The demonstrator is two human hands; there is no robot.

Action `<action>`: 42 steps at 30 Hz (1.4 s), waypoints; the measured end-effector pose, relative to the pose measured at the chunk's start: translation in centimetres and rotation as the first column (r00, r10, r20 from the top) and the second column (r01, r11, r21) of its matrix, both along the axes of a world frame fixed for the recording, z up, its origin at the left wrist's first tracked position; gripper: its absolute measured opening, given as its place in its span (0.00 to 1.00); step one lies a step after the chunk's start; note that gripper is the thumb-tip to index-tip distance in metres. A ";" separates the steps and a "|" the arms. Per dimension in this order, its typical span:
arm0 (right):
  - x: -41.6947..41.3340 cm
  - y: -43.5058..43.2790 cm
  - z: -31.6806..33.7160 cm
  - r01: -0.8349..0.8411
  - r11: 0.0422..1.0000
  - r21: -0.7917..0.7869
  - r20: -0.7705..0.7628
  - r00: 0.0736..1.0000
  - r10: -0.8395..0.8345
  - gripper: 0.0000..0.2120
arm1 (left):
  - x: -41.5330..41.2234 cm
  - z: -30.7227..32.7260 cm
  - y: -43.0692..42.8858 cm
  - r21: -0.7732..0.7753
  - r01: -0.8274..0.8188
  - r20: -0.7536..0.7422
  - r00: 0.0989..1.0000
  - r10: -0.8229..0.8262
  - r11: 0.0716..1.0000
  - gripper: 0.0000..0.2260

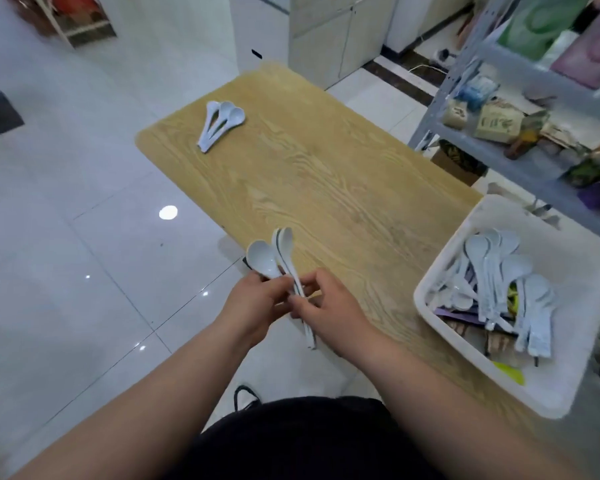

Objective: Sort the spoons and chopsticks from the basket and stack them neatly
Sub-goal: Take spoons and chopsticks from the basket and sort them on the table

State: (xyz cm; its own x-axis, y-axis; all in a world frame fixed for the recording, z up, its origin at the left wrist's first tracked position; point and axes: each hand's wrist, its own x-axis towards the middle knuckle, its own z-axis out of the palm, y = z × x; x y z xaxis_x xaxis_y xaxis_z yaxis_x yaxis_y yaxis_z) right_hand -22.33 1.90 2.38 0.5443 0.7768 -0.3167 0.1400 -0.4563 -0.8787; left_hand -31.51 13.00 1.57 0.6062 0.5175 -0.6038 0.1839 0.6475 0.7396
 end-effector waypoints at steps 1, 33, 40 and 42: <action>-0.9 1.8 0.0 -0.002 1.000 -0.001 -0.031 1.000 0.002 0.06 | -1.1 0.2 1.6 0.009 -0.008 -0.003 1.000 0.008 1.000 0.10; 10.8 38.6 -8.6 0.467 0.833 -0.297 -0.540 0.636 -0.550 0.12 | 7.8 -4.6 44.4 0.181 0.172 -0.330 0.938 -0.105 0.968 0.08; 13.8 45.4 -11.1 0.607 0.630 -0.484 -0.258 0.589 -0.766 0.08 | 13.7 -9.9 57.3 0.186 0.466 -0.485 0.809 -0.331 0.865 0.16; 14.3 47.5 -11.4 0.636 0.581 -0.507 -0.207 0.565 -0.799 0.11 | 15.4 -10.7 59.2 0.206 0.549 -0.530 0.759 -0.379 0.810 0.18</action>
State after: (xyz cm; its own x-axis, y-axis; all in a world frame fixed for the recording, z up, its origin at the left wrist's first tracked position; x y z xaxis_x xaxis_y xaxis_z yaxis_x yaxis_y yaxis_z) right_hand -8.04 49.39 -9.05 0.6351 -0.0323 -0.7718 -0.6732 -0.5131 -0.5325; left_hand -16.07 72.24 -9.08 0.5317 0.4598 -0.7113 0.7547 0.1239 0.6443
